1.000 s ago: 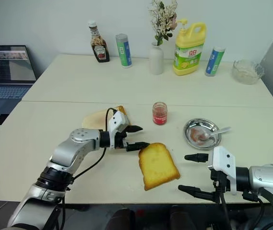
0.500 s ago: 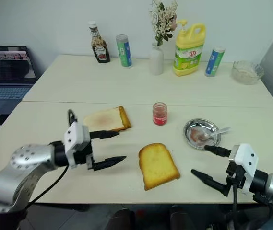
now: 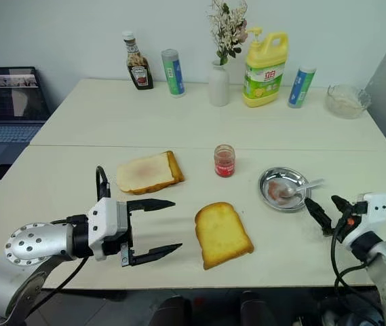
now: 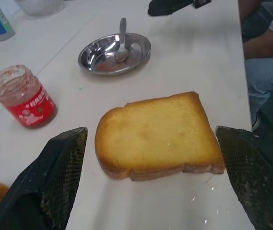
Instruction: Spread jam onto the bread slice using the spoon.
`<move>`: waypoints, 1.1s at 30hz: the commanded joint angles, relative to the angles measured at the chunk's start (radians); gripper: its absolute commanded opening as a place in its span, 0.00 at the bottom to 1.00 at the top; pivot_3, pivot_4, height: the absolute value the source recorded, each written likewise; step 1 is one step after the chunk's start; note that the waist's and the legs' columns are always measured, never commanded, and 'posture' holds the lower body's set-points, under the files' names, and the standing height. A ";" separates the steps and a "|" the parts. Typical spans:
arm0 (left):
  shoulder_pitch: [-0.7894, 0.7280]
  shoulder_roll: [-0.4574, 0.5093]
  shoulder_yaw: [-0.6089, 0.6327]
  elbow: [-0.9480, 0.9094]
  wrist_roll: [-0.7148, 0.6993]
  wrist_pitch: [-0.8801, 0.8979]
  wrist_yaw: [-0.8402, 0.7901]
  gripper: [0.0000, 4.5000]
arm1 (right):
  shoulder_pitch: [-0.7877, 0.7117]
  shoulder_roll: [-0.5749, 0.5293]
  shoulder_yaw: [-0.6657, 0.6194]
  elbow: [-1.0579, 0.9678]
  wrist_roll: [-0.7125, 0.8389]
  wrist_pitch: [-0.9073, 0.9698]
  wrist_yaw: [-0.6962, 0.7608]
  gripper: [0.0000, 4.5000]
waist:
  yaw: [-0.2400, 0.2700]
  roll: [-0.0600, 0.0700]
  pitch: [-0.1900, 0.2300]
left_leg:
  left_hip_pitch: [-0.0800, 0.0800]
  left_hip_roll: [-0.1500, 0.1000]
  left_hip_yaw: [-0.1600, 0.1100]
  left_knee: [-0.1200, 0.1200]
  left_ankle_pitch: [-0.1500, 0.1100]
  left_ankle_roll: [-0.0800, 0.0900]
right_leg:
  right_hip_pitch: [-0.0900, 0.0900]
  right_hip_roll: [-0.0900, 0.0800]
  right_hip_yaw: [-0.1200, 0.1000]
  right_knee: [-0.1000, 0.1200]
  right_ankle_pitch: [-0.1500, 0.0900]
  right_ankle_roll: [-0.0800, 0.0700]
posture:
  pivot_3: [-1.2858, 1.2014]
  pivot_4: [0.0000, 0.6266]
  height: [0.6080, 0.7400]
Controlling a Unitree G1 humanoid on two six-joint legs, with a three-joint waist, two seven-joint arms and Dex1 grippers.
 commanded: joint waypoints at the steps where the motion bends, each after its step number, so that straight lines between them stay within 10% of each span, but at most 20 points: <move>1: -0.102 0.016 -0.061 -0.023 -0.054 0.027 -0.040 0.99 | -0.102 0.021 -0.038 0.110 0.046 0.007 -0.035 1.00 | -0.001 0.000 0.000 | 0.000 0.000 0.000 0.000 0.000 0.000 | 0.000 0.000 0.000 0.000 0.000 0.000 | 0.52 0.24 1.00; 21: -0.329 0.001 -0.195 0.059 0.008 0.037 -0.032 0.99 | -0.405 0.079 -0.085 0.539 0.136 -0.007 -0.011 1.00 | -0.002 0.001 0.000 | -0.001 0.000 0.003 0.001 0.000 0.000 | -0.001 0.001 -0.001 0.000 0.002 0.001 | 0.52 0.24 1.00; 33: -0.337 -0.005 -0.209 0.089 0.045 0.008 -0.046 1.00 | -0.443 0.089 -0.122 0.569 0.229 0.083 -0.033 0.15 | -0.002 0.002 0.000 | -0.001 0.000 0.003 0.001 0.000 0.000 | -0.001 0.001 0.000 0.000 0.002 0.001 | 0.52 0.24 1.00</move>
